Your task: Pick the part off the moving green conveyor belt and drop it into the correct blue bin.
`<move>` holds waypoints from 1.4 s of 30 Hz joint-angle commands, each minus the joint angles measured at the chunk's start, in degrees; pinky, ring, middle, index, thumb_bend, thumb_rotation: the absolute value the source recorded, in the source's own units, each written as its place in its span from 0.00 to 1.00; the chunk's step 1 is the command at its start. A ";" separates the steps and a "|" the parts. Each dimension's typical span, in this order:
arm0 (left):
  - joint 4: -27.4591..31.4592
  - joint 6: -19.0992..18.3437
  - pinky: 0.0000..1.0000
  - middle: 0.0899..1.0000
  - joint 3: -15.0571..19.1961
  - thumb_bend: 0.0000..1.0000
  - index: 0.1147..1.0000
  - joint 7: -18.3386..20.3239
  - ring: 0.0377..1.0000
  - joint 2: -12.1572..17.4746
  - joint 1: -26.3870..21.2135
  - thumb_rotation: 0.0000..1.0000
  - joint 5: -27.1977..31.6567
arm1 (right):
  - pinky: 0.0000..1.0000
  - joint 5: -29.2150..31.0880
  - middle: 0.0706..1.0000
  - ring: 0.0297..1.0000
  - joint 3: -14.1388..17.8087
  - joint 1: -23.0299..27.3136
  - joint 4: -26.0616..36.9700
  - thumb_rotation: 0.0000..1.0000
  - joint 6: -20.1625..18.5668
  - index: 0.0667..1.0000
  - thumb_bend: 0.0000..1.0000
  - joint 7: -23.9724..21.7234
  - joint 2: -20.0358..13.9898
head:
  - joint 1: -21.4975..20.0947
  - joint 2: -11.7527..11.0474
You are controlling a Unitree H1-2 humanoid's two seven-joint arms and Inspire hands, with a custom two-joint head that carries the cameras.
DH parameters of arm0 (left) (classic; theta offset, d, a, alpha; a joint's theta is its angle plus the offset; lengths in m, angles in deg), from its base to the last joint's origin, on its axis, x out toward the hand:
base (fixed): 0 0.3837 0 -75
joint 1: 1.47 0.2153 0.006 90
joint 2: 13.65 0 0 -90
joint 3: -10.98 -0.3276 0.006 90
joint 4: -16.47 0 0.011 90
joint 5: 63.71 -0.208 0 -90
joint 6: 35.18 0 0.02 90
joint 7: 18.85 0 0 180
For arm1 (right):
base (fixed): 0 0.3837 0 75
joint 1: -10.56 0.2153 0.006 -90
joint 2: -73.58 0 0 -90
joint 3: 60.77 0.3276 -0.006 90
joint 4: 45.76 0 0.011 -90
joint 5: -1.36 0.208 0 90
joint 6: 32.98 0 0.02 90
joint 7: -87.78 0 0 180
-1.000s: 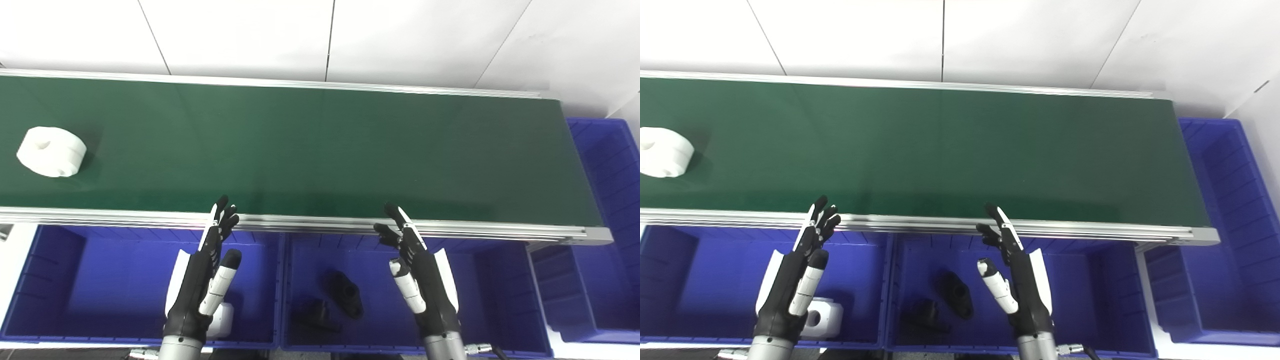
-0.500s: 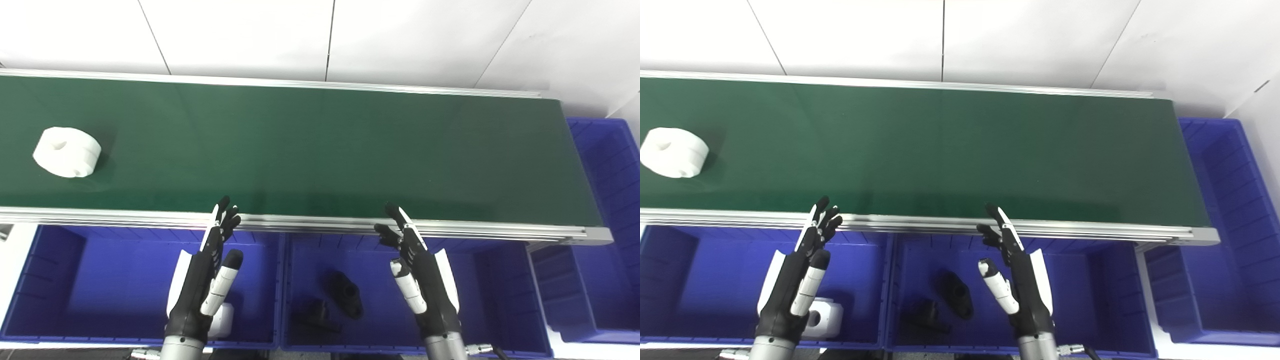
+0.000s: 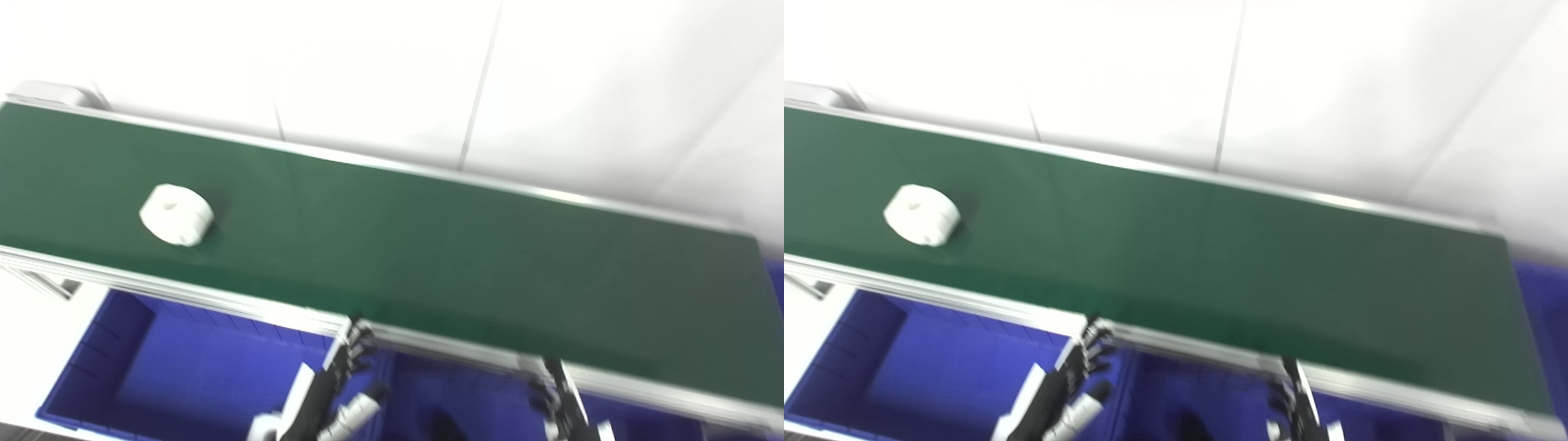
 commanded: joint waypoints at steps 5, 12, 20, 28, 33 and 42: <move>-2.12 2.85 0.64 0.90 -1.43 0.62 0.95 -1.42 0.82 -2.12 -0.94 0.74 -0.01 | 0.85 2.04 0.99 0.89 1.43 1.41 -2.43 1.00 5.92 0.98 0.86 -0.31 -1.70 | 4.39 -3.02; -4.60 4.51 0.65 0.87 -2.30 0.60 0.92 -3.03 0.81 -3.21 -2.55 0.70 -1.59 | 0.88 2.99 0.99 0.90 2.52 2.64 -4.16 1.00 6.07 1.00 0.88 -0.88 -2.96 | 7.99 -2.83; 0.80 12.42 0.65 0.82 -2.33 0.72 0.84 -5.02 0.78 -1.56 -2.77 0.58 -5.27 | 0.86 2.39 1.00 0.89 2.48 2.82 -2.19 1.00 4.34 1.00 0.89 -1.52 -3.06 | 9.04 0.56; 14.11 11.10 0.64 0.79 5.73 0.96 0.83 -0.62 0.75 6.84 -14.10 0.44 -8.16 | 0.90 3.08 1.00 0.90 2.55 2.67 -0.53 1.00 2.92 1.00 0.81 -2.35 -2.74 | 8.91 2.53; 17.46 2.91 0.70 0.83 12.62 0.89 0.88 6.52 0.81 14.67 -24.39 0.51 -16.50 | 0.90 3.61 1.00 0.90 2.49 3.08 -0.90 1.00 3.17 1.00 0.80 -3.06 -2.65 | 8.46 2.61; 7.23 -0.95 0.78 0.81 15.36 0.99 0.80 15.61 0.80 30.44 -37.83 0.28 -29.66 | 0.90 3.58 1.00 0.91 2.14 3.20 -0.19 1.00 2.21 1.00 0.84 -3.43 -1.99 | 8.95 3.37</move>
